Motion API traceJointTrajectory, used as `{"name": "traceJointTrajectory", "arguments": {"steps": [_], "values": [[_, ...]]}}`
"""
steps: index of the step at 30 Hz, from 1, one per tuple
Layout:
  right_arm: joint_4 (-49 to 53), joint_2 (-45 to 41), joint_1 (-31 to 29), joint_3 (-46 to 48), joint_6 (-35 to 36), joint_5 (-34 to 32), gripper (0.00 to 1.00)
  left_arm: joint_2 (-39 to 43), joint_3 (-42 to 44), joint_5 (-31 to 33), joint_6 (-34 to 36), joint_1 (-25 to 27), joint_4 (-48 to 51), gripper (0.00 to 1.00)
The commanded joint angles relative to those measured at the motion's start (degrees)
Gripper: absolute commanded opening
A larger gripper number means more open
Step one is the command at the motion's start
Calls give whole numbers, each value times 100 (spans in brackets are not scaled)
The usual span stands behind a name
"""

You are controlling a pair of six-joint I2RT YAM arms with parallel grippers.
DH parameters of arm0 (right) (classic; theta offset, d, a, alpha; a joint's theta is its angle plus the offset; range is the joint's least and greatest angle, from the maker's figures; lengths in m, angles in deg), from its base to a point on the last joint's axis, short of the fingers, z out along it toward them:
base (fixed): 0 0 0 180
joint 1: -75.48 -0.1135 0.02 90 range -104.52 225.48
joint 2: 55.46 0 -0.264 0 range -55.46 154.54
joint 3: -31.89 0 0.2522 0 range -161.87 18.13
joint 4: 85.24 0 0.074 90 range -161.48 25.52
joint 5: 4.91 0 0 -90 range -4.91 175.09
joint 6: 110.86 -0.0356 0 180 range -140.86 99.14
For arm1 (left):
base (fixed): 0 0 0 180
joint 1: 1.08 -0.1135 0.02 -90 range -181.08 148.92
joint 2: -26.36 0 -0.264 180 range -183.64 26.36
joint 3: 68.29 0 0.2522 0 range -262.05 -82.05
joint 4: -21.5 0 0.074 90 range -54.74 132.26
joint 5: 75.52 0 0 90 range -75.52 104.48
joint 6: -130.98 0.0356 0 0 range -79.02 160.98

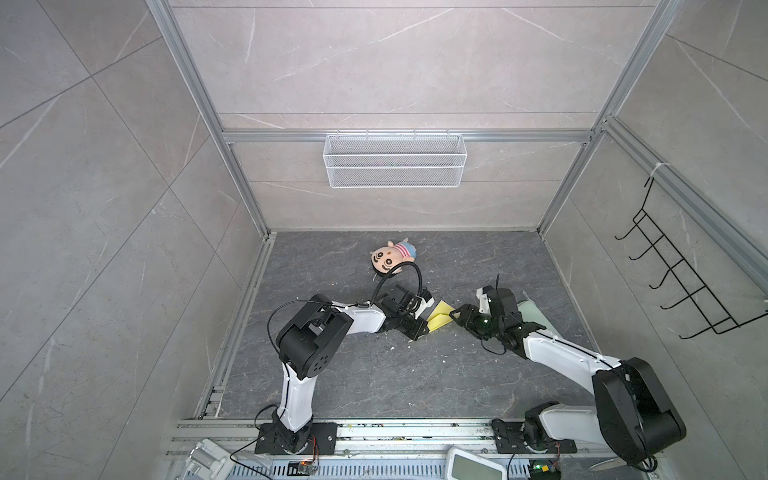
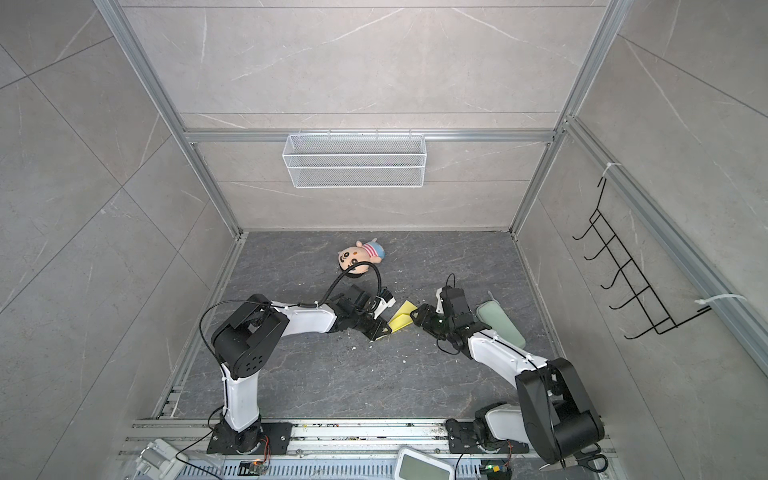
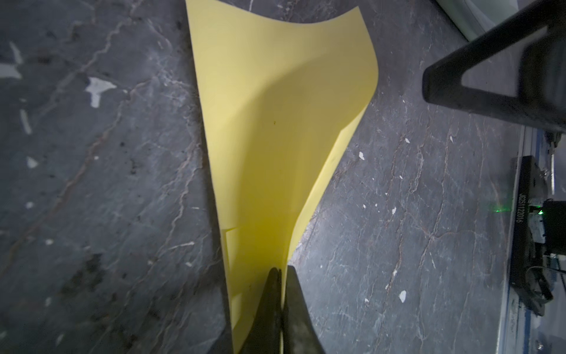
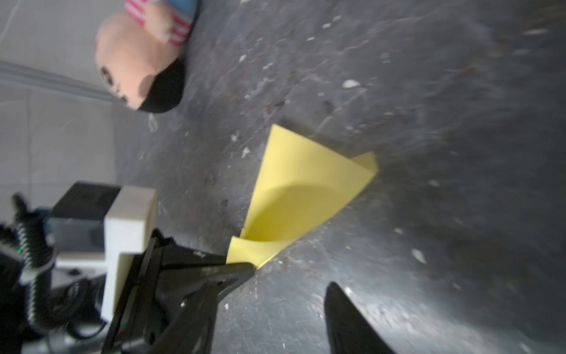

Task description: Fold a paper plane with a square sheet of paper (pick it up from the middle)

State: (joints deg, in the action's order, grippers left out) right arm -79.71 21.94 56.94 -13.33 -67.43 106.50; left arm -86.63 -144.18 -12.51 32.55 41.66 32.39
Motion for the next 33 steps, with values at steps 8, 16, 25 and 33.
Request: {"name": "traceJointTrajectory", "arguments": {"steps": [8,16,25,33], "values": [[-2402,1315,-187,187,112,1407,31,-243,-266,-227,-729,-71,719,0],[-2186,1756,-458,-86,346,1133,23,-405,-492,-196,-999,-95,1041,0],[-2134,2131,-465,-317,317,992,20,-462,-494,-171,-1139,-101,1140,0],[-2011,2279,-455,-330,297,803,20,-448,-419,-161,-1145,-115,1072,0]]}}
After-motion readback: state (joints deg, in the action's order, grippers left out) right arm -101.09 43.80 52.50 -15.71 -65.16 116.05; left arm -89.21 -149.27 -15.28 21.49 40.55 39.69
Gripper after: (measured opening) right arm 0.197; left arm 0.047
